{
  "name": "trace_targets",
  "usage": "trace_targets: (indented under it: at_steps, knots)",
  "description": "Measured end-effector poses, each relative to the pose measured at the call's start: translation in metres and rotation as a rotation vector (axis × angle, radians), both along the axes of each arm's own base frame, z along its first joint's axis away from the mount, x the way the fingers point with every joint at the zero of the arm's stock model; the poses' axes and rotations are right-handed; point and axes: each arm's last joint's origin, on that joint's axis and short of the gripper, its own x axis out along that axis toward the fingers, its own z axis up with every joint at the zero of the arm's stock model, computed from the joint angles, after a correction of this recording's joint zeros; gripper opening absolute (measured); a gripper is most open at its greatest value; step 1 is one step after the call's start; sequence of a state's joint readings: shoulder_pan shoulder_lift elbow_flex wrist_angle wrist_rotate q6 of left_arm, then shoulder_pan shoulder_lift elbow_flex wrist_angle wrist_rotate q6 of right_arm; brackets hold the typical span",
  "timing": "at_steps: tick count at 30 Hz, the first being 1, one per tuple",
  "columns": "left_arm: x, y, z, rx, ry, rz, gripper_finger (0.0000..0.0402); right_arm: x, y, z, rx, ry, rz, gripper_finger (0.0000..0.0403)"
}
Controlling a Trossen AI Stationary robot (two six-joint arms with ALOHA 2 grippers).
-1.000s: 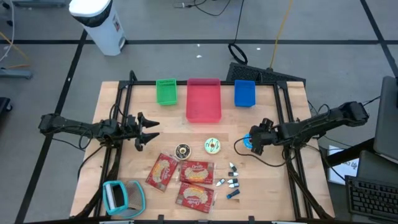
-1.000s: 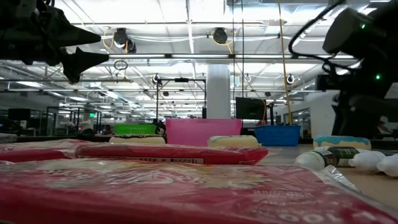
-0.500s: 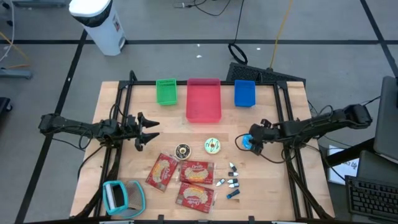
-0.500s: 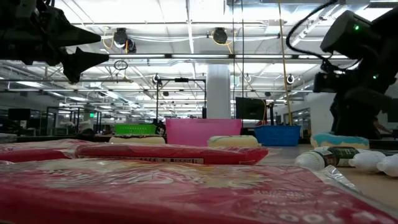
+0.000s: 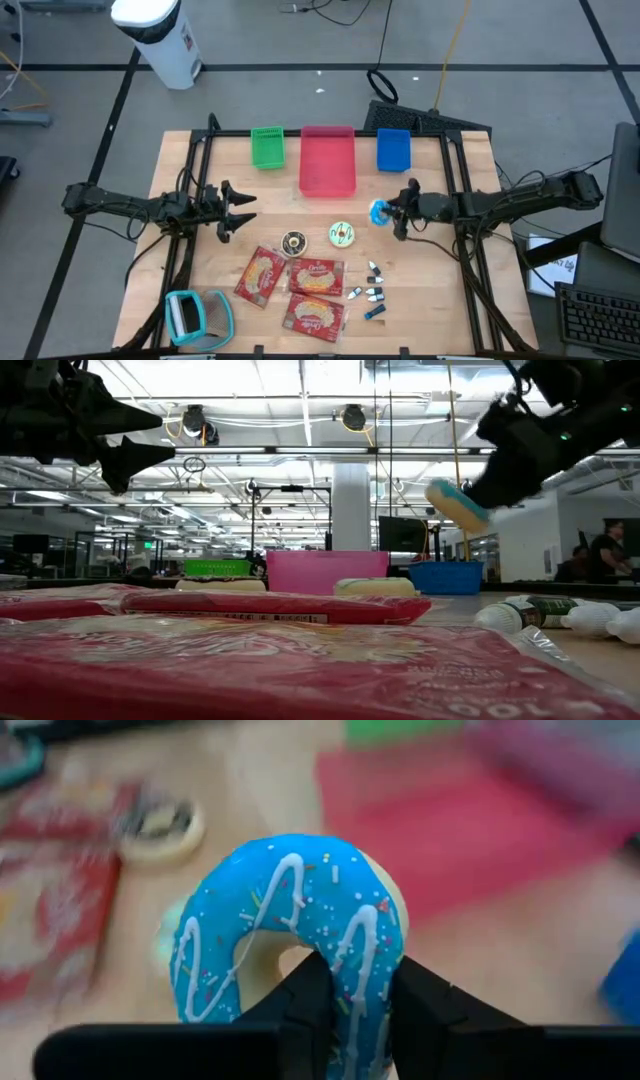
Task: Pick & Place Food Item
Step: Put the blue doughnut into the blue bin
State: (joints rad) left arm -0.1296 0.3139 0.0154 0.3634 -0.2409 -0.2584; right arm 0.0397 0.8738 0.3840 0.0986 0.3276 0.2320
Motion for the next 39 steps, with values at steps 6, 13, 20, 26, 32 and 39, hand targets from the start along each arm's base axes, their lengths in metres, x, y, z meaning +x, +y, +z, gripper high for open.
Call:
trace_targets:
  at_steps: [6,13,20,26,32,39]
  knots:
    - [0.0,0.0,0.0,0.0,0.0,0.0,0.0269,0.003,-0.032,0.02,-0.197,-0.147,-0.223,0.0057]
    - [0.0,0.0,0.0,0.0,0.0,0.0,0.0269,-0.001,-0.088,0.028,-0.263,-0.26,-0.363,0.0057]
    - [0.0,0.0,0.0,0.0,0.0,0.0,0.0269,-0.012,-0.145,0.0,-0.234,-0.177,-0.559,0.0057]
    - [0.0,0.0,0.0,0.0,0.0,0.0,0.0269,-0.015,-0.171,-0.021,-0.223,-0.177,-0.584,0.0057]
    - [0.0,0.0,0.0,0.0,0.0,0.0,0.0269,-0.008,-0.19,-0.038,-0.201,-0.095,-0.609,0.0057]
    - [0.0,0.0,0.0,0.0,0.0,-0.001,0.0269,0.0,-0.201,-0.042,-0.235,-0.039,-0.651,0.0057]
